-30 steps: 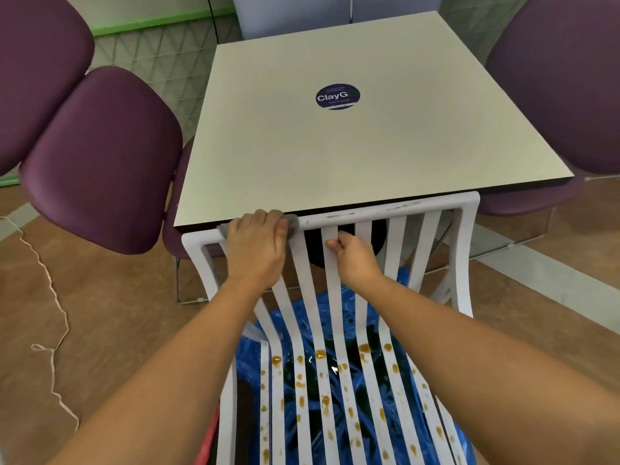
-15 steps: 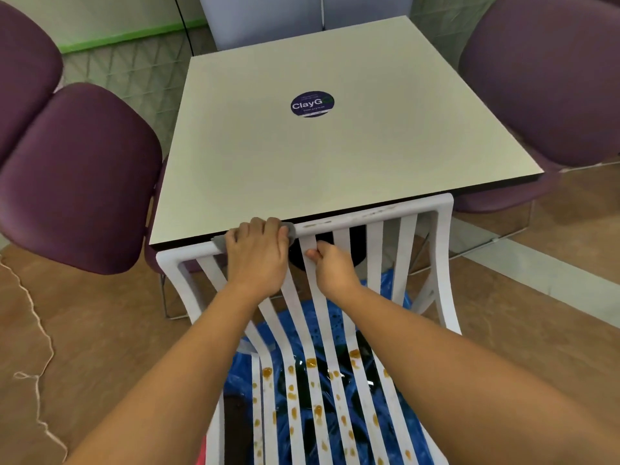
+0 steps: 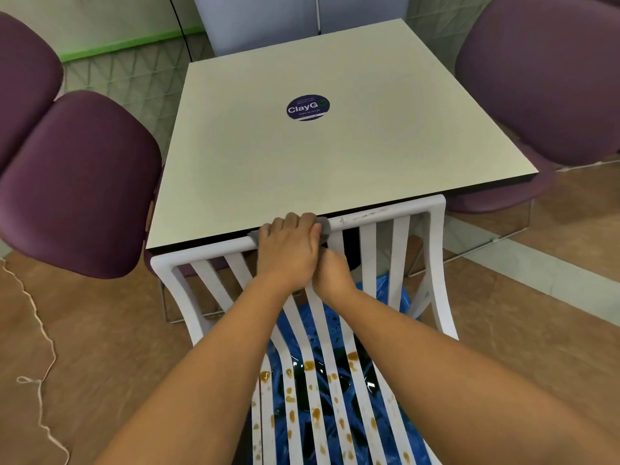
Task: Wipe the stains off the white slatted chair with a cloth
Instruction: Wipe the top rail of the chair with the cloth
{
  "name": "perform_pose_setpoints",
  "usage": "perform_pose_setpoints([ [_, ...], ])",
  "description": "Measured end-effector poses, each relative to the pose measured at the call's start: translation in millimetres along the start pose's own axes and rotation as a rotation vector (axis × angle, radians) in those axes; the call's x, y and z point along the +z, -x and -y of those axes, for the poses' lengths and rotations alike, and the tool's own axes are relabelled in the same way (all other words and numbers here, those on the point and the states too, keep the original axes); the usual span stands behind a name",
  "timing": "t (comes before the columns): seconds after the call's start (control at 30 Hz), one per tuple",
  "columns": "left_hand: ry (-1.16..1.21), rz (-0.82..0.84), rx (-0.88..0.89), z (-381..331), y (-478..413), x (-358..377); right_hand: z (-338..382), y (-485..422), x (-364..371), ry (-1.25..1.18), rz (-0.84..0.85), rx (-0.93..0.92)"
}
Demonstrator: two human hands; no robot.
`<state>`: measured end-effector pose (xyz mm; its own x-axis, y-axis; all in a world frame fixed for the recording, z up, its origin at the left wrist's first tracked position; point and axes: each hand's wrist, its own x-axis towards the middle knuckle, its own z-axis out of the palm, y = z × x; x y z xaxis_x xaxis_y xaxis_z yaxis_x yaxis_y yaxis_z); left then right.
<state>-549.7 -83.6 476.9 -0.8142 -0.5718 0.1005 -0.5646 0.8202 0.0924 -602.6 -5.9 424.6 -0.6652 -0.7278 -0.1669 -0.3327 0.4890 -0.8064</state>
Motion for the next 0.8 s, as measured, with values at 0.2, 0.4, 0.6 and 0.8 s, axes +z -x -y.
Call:
perform_pose_setpoints([
  [0.2,-0.038,-0.034,-0.094,80.5,27.2,-6.2,-1.7,-3.5,0.1,0.045,0.038,0.023],
  [0.4,-0.052,-0.053,-0.252,183.3,55.6,-18.1,-9.5,-6.3,-0.3,0.034,0.059,0.026],
  [0.6,0.122,-0.088,-0.501,200.8,64.8,-2.1,-11.1,-7.5,6.2,-0.145,0.064,0.156],
  [0.8,0.002,-0.199,-0.396,169.7,59.6,7.3,-11.6,-9.0,8.3,-0.136,0.108,0.163],
])
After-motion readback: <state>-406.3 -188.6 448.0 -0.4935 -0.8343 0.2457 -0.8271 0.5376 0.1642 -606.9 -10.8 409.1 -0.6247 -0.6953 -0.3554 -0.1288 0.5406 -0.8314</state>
